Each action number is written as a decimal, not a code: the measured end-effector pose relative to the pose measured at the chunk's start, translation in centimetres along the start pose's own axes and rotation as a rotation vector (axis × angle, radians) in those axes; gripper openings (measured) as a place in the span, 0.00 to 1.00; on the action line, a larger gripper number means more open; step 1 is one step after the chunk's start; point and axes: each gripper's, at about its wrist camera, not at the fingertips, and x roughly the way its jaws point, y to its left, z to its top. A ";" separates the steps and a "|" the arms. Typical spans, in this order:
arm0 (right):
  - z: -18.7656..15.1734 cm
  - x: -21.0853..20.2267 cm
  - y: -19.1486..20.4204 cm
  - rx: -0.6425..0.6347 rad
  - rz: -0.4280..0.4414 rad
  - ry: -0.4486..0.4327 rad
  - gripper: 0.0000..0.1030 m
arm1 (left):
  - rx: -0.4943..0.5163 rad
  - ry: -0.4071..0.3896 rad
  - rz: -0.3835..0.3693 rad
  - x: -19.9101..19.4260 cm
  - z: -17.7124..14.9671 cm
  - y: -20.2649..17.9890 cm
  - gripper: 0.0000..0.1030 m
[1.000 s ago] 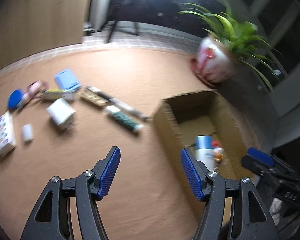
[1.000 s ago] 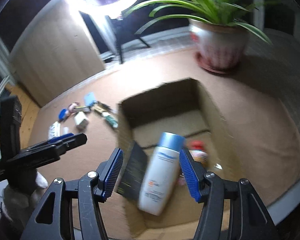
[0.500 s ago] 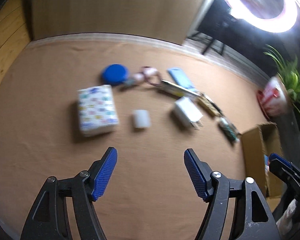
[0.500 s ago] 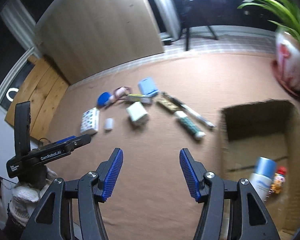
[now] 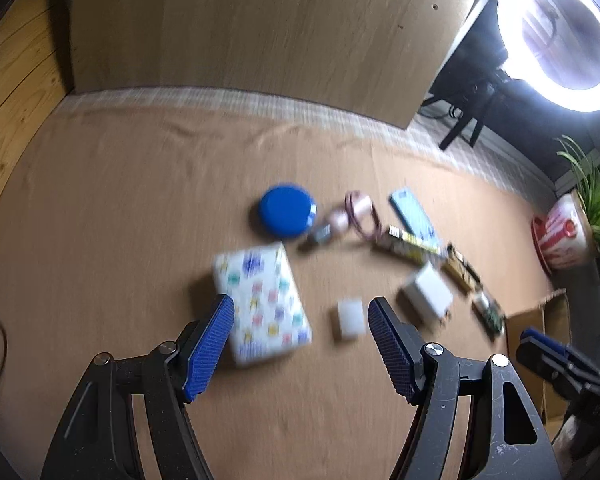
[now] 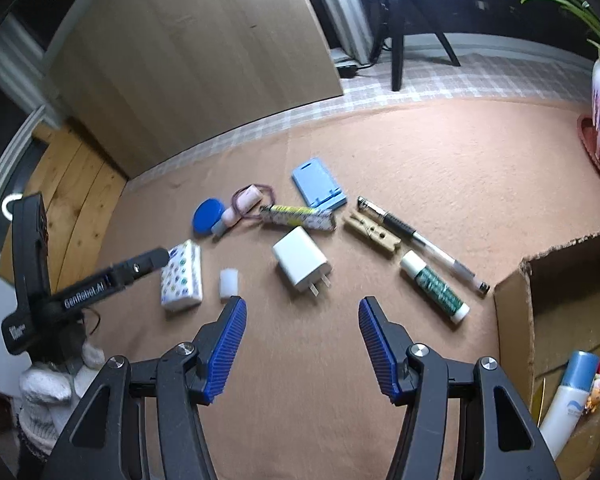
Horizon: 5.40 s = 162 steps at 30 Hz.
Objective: Organize objects
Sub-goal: 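Grasp the pink bottle with purple cord using the left tool, then lift the pink bottle with the left tool and lower it beside the white cap, then open the left tool to release the pink bottle on the cloth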
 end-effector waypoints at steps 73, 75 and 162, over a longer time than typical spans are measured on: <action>-1.4 14.3 10.1 -0.389 0.096 0.316 0.24 | 0.134 0.127 -0.039 3.1 -9.3 -1.1 0.22; -2.3 13.3 9.3 -0.376 0.105 0.317 0.24 | 0.135 0.127 -0.038 2.6 -10.0 -0.5 0.22; -7.7 9.5 4.5 -0.077 0.070 0.257 0.27 | 0.106 0.068 -0.033 0.3 -11.4 4.8 0.18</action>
